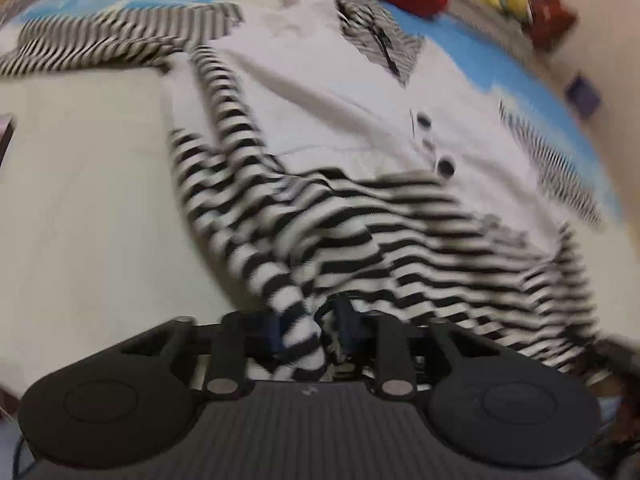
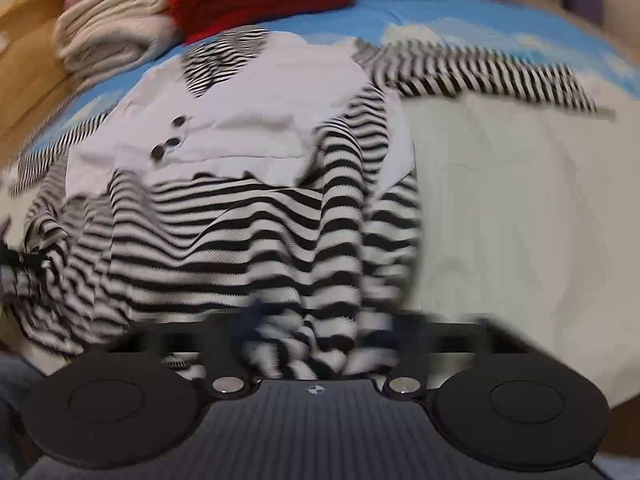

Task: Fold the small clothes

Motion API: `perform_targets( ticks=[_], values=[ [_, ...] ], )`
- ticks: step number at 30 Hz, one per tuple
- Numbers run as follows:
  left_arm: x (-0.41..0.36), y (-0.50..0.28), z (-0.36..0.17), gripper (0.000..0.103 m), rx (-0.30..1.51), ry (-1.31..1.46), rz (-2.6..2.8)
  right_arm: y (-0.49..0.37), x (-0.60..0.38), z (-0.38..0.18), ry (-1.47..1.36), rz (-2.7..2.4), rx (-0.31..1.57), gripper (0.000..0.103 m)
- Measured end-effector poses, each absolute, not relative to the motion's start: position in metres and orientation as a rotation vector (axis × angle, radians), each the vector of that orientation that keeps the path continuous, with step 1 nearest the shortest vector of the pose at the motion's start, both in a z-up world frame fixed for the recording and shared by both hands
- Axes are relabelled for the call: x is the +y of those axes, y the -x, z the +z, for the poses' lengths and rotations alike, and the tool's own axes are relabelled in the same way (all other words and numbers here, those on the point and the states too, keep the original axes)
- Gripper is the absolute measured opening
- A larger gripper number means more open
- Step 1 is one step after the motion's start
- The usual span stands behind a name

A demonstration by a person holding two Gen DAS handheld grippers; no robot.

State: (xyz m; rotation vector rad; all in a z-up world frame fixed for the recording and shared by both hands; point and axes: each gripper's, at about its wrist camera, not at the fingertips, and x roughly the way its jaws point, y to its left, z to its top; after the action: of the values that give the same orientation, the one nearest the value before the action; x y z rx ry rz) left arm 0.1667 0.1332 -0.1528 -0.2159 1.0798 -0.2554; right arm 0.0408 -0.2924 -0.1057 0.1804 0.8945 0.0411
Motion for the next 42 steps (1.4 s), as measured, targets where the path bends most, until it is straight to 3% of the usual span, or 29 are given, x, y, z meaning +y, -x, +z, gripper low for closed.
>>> perform_targets(
  ticks=[1,8,14,20,23,24,29,33,34,35,36,37,38,39,40,42],
  values=[
    [0.143,-0.161,-0.147,0.006,1.065,0.217,-0.241,-0.039,-0.295,-0.103,-0.203,0.041,0.885,0.016],
    [0.220,-0.123,-0.161,0.007,1.066,0.328,-0.140,-0.033,-0.329,-0.097,-0.426,0.062,0.859,0.014],
    [0.208,-0.110,-0.122,0.009,0.883,0.365,-0.279,-0.034,-0.330,-0.105,-0.425,0.032,0.874,0.017],
    [0.163,-0.134,-0.117,0.010,0.929,0.272,-0.404,-0.036,-0.330,-0.108,-0.434,0.022,0.889,0.020],
    [0.141,-0.152,-0.141,0.023,1.054,0.174,-0.381,-0.038,-0.333,-0.110,-0.444,0.018,0.894,0.026],
    [0.136,-0.156,-0.148,0.039,1.067,0.138,-0.370,-0.038,-0.333,-0.110,-0.447,0.018,0.893,0.026],
    [0.122,-0.168,-0.161,0.083,1.070,0.123,-0.365,-0.041,-0.330,-0.109,-0.439,0.019,0.888,0.039],
    [0.107,-0.177,-0.169,0.087,1.048,0.022,-0.352,-0.044,-0.325,-0.109,-0.414,0.027,0.890,0.049],
    [0.106,-0.178,-0.170,0.086,1.041,-0.001,-0.352,-0.045,-0.324,-0.109,-0.406,0.029,0.889,0.051],
    [0.108,-0.176,-0.170,0.070,1.033,-0.013,-0.344,-0.045,-0.322,-0.109,-0.397,0.031,0.889,0.052],
    [0.112,-0.176,-0.168,0.029,1.026,-0.009,-0.349,-0.046,-0.320,-0.109,-0.387,0.033,0.889,0.054],
    [0.119,-0.176,-0.166,0.015,1.040,0.033,-0.377,-0.046,-0.320,-0.109,-0.377,0.039,0.890,0.055],
    [0.130,-0.174,-0.162,0.015,1.052,0.098,-0.371,-0.047,-0.317,-0.109,-0.359,0.052,0.893,0.055],
    [0.141,-0.168,-0.156,0.014,1.049,0.126,-0.354,-0.047,-0.314,-0.107,-0.329,0.066,0.895,0.042],
    [0.149,-0.160,-0.149,0.014,1.033,0.124,-0.344,-0.047,-0.311,-0.106,-0.306,0.073,0.894,0.017],
    [0.169,-0.138,-0.136,0.013,0.999,0.144,-0.332,-0.044,-0.310,-0.100,-0.286,0.080,0.870,0.016]
  ],
)
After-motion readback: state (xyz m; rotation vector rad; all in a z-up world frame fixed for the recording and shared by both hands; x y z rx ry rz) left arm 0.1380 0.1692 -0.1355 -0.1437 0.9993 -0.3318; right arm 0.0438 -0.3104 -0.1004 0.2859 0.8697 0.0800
